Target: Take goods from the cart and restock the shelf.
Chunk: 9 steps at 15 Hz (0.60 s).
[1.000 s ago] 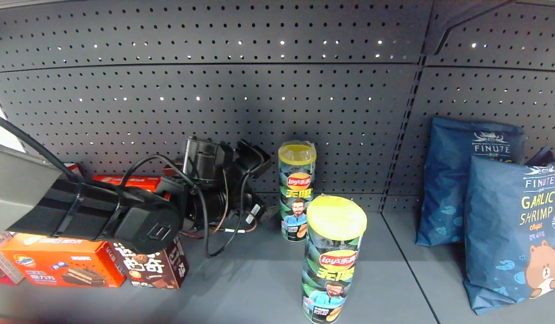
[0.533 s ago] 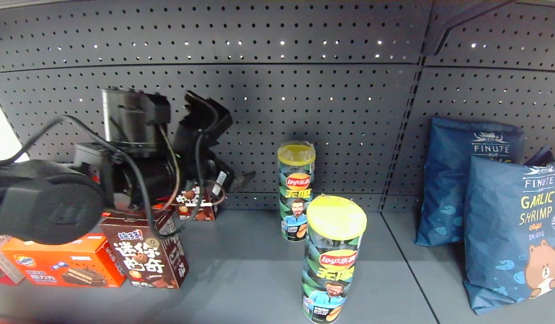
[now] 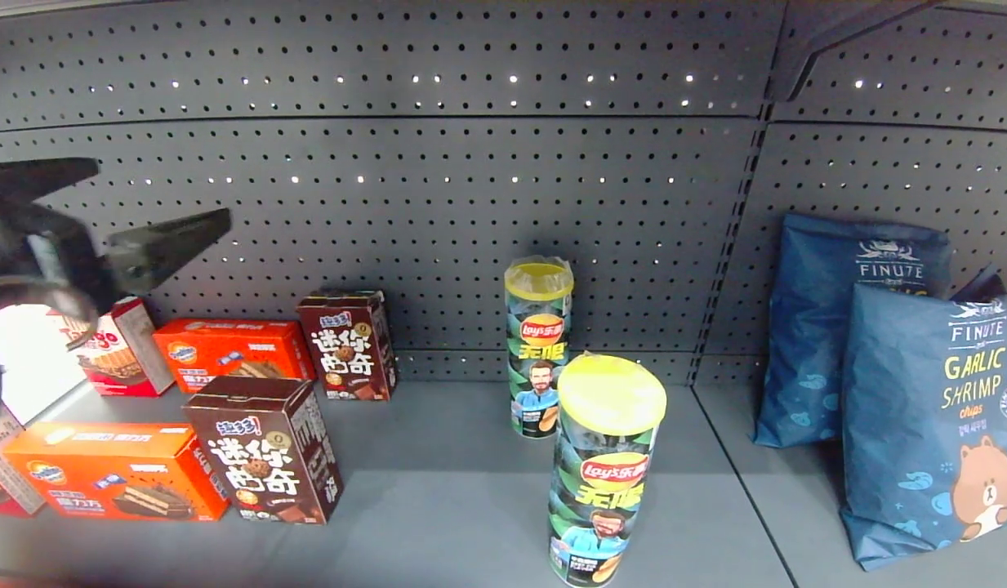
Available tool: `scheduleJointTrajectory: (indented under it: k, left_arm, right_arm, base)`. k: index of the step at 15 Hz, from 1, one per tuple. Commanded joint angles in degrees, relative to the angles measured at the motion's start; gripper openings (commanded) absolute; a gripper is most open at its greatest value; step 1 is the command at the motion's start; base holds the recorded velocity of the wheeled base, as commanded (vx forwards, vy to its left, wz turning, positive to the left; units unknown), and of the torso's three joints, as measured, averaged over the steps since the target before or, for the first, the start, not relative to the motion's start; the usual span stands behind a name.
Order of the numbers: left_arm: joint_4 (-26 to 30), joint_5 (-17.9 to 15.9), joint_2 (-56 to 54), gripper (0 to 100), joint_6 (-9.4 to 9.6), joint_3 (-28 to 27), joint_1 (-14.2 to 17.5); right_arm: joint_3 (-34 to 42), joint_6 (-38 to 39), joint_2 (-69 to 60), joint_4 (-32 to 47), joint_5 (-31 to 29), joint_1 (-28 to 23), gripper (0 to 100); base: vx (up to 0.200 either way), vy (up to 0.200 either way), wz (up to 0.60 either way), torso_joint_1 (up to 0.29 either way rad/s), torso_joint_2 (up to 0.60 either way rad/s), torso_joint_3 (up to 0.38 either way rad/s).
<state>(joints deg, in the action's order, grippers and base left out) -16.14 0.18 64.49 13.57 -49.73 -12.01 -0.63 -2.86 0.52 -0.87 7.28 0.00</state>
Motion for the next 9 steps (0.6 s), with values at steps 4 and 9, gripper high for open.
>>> scheduleJointTrajectory:
  k: [4,9]
  left_arm:
    - [24.75,1.75,-43.48,100,-1.26,20.55,4.36]
    - [39.61,2.89,-57.46,100,-1.26,23.09,4.80]
  right_arm:
    - [0.02,0.05,0.09,-0.01,0.02,0.00,100]
    - [-0.07,-0.04,0.09,-0.01,0.02,0.00,100]
  base:
    - [0.000,0.000,0.00,0.000,0.00,0.000]
    - [0.000,0.000,0.00,0.000,0.00,0.000]
